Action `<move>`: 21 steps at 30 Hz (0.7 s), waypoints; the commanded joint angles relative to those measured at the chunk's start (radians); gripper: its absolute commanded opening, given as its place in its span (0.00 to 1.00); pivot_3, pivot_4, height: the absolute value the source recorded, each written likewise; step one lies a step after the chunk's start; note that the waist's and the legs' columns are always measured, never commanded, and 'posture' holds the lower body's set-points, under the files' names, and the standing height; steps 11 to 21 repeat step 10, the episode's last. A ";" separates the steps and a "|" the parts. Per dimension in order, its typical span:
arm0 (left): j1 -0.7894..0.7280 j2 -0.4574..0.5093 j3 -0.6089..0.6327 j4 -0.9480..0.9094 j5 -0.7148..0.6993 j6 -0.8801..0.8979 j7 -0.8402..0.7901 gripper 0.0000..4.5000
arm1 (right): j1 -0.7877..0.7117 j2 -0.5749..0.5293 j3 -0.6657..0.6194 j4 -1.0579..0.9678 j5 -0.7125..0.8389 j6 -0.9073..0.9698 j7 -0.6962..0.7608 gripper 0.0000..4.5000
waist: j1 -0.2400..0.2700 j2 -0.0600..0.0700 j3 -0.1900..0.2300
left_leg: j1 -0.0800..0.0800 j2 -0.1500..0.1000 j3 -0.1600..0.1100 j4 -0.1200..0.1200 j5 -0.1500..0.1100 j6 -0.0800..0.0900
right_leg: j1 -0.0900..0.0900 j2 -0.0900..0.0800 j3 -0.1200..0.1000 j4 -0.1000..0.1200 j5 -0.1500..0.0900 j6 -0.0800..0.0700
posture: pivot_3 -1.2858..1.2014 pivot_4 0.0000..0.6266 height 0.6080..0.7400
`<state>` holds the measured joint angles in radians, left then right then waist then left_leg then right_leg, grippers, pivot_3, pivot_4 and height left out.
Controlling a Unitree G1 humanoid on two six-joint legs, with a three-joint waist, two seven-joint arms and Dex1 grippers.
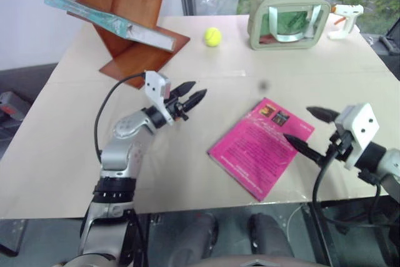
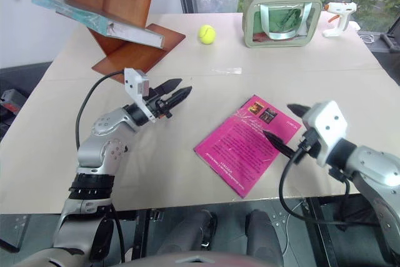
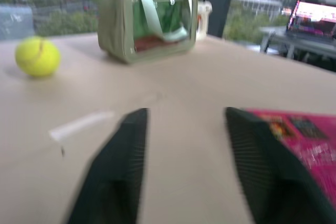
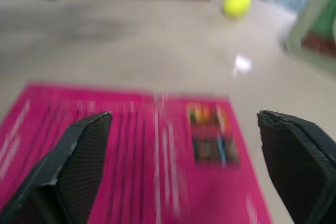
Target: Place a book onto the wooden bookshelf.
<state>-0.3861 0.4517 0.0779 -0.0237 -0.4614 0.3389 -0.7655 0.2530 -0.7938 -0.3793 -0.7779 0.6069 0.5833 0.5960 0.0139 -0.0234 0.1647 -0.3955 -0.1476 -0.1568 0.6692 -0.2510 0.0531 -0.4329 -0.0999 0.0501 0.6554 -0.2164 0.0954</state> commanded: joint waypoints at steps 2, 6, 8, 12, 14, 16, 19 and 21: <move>0.130 0.153 0.072 -0.107 -0.015 0.034 -0.082 0.99 | 0.221 0.014 -0.282 -0.057 -0.027 -0.043 0.115 1.00 | -0.001 0.002 -0.001 | 0.002 0.001 0.001 -0.001 0.000 0.000 | 0.000 0.001 0.002 -0.001 0.000 0.000 | 0.52 0.24 1.00; 0.250 0.263 0.144 -0.132 -0.022 0.022 -0.140 0.99 | 0.335 0.051 -0.407 -0.048 -0.019 -0.063 0.170 1.00 | 0.002 0.003 0.000 | 0.007 0.003 0.003 -0.002 -0.006 0.001 | 0.006 0.002 0.002 -0.001 0.000 0.000 | 0.52 0.24 1.00; 0.278 0.282 0.166 -0.142 -0.036 0.032 -0.150 0.99 | 0.349 0.054 -0.418 -0.038 -0.025 -0.072 0.183 1.00 | 0.001 0.007 0.001 | 0.014 0.005 0.003 -0.004 -0.007 0.001 | 0.015 0.003 0.001 -0.007 -0.001 0.000 | 0.52 0.24 1.00; 0.297 0.294 0.160 -0.142 -0.020 0.024 -0.156 0.99 | 0.336 0.053 -0.403 -0.032 -0.027 -0.070 0.180 1.00 | 0.001 0.009 0.001 | 0.017 0.008 0.003 -0.004 -0.007 0.001 | 0.020 0.004 -0.001 -0.013 -0.003 0.004 | 0.52 0.24 1.00; 0.297 0.294 0.160 -0.142 -0.020 0.024 -0.156 0.99 | 0.336 0.053 -0.403 -0.032 -0.027 -0.070 0.180 1.00 | 0.001 0.009 0.001 | 0.017 0.008 0.003 -0.004 -0.007 0.001 | 0.020 0.004 -0.001 -0.013 -0.003 0.004 | 0.52 0.24 1.00; 0.297 0.294 0.160 -0.142 -0.020 0.024 -0.156 0.99 | 0.336 0.053 -0.403 -0.032 -0.027 -0.070 0.180 1.00 | 0.001 0.009 0.001 | 0.017 0.008 0.003 -0.004 -0.007 0.001 | 0.020 0.004 -0.001 -0.013 -0.003 0.004 | 0.52 0.24 1.00; 0.297 0.294 0.160 -0.142 -0.020 0.024 -0.156 0.99 | 0.336 0.053 -0.403 -0.032 -0.027 -0.070 0.180 1.00 | 0.001 0.009 0.001 | 0.017 0.008 0.003 -0.004 -0.007 0.001 | 0.020 0.004 -0.001 -0.013 -0.003 0.004 | 0.52 0.24 1.00; 0.297 0.294 0.160 -0.142 -0.020 0.024 -0.156 0.99 | 0.336 0.053 -0.403 -0.032 -0.027 -0.070 0.180 1.00 | 0.001 0.009 0.001 | 0.017 0.008 0.003 -0.004 -0.007 0.001 | 0.020 0.004 -0.001 -0.013 -0.003 0.004 | 0.52 0.24 1.00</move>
